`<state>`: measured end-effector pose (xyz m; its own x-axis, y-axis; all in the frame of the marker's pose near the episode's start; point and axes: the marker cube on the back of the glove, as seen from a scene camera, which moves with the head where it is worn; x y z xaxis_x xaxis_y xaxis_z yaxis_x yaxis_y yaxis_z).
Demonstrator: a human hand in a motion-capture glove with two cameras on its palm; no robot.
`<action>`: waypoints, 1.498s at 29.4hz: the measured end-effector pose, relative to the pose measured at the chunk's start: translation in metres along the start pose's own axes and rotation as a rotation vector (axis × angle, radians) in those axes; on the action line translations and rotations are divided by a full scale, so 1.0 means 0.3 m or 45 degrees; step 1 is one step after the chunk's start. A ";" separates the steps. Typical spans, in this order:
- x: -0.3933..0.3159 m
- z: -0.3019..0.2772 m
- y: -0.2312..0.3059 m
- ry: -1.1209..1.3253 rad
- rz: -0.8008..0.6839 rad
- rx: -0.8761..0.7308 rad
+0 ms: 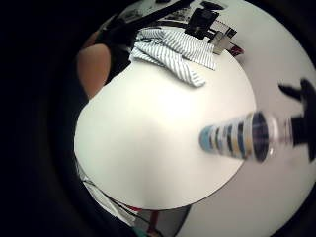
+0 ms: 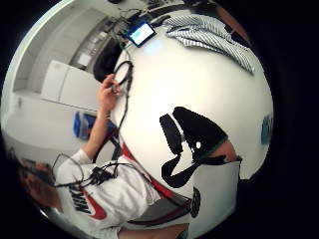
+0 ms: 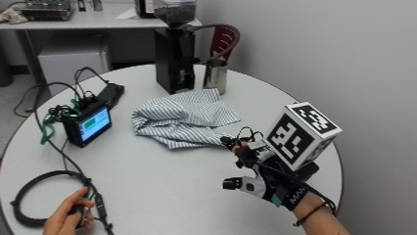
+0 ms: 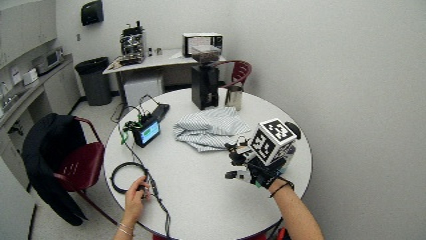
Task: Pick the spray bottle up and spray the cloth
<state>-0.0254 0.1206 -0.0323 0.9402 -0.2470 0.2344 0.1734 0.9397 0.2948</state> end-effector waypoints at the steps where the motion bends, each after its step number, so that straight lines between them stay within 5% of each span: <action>1: -0.014 0.000 0.023 -0.038 -0.014 0.026; 11: 0.098 -0.031 0.180 -0.287 0.035 0.298; 22: 0.485 0.017 0.094 -0.660 0.391 0.399; 36: 0.528 0.121 -0.101 -1.137 0.323 0.374; 44: 0.513 0.165 -0.148 -1.150 0.258 0.323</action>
<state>0.0972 0.0291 0.0364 0.3465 -0.2740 0.8972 -0.1360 0.9316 0.3370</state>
